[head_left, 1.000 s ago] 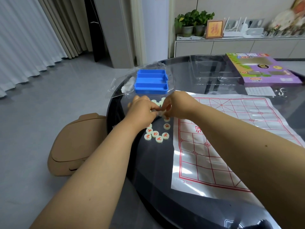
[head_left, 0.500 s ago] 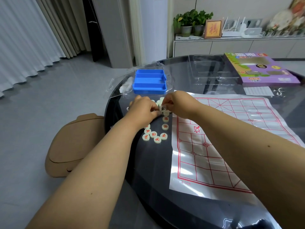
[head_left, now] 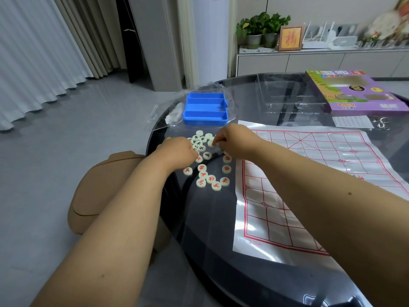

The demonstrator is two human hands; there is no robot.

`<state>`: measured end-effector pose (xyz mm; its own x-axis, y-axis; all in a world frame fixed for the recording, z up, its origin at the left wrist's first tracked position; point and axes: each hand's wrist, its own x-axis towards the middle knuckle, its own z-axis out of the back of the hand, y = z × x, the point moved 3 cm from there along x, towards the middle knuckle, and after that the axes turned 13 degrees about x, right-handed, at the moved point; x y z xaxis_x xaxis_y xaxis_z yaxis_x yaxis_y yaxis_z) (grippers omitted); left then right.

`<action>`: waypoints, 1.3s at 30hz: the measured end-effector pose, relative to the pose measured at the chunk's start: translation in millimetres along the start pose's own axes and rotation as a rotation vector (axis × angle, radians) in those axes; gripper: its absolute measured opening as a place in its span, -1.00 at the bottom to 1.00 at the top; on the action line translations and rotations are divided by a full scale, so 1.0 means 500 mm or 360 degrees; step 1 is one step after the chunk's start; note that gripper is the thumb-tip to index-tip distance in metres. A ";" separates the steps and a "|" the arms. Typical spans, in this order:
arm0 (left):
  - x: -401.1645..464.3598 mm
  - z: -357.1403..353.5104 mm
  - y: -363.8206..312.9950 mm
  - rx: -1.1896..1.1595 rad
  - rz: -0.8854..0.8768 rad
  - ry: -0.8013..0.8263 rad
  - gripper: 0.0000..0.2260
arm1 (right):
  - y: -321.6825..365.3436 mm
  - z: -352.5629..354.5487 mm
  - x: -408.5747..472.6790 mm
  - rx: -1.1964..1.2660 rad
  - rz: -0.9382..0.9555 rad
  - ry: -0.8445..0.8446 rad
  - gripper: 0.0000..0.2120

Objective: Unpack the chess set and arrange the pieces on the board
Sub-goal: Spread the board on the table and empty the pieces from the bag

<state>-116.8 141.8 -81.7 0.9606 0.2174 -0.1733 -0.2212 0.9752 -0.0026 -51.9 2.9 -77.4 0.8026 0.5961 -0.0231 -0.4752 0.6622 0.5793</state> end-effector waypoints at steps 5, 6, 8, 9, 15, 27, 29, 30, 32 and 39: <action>-0.003 -0.004 0.011 -0.0115 -0.0021 -0.0181 -0.91 | -0.016 0.055 -0.022 -0.0013 -0.0073 -0.0004 -0.67; -0.003 -0.003 0.012 -0.0215 -0.0057 -0.0275 -0.92 | -0.018 0.060 -0.025 -0.0061 -0.0081 0.0036 -0.66; -0.005 -0.003 0.008 -0.0346 -0.0162 -0.0402 -0.83 | -0.023 0.061 -0.031 -0.0197 -0.0079 0.0152 -0.65; -0.007 -0.002 0.003 -0.0346 -0.0215 -0.0407 -0.78 | -0.024 0.057 -0.033 -0.0271 -0.0064 0.0211 -0.65; -0.005 -0.006 -0.019 -0.0060 -0.0249 -0.0258 -0.63 | -0.019 0.018 -0.016 -0.0354 0.0022 0.0306 -0.63; -0.030 -0.025 0.022 -0.0222 -0.0302 -0.0642 -0.77 | -0.005 -0.011 0.013 -0.0189 0.0000 -0.0023 -0.73; -0.029 -0.023 0.020 -0.0356 -0.0291 -0.0663 -0.75 | -0.004 -0.015 0.016 -0.0228 -0.0004 0.0010 -0.75; -0.028 -0.022 0.020 -0.0427 -0.0281 -0.0686 -0.73 | -0.004 -0.016 0.017 -0.0263 0.0004 0.0011 -0.76; -0.027 -0.026 0.023 -0.0527 -0.0243 -0.0727 -0.66 | -0.006 -0.015 0.018 -0.0296 0.0022 -0.0015 -0.77; -0.015 -0.060 0.035 -0.0756 -0.0218 -0.0824 -0.67 | -0.015 -0.020 0.020 -0.0027 -0.0047 0.0043 -0.76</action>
<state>-132.8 155.8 -110.1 0.9154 0.2008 0.3489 -0.0291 0.8975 -0.4400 -43.9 8.3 -90.1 0.8064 0.5881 -0.0622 -0.4576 0.6871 0.5644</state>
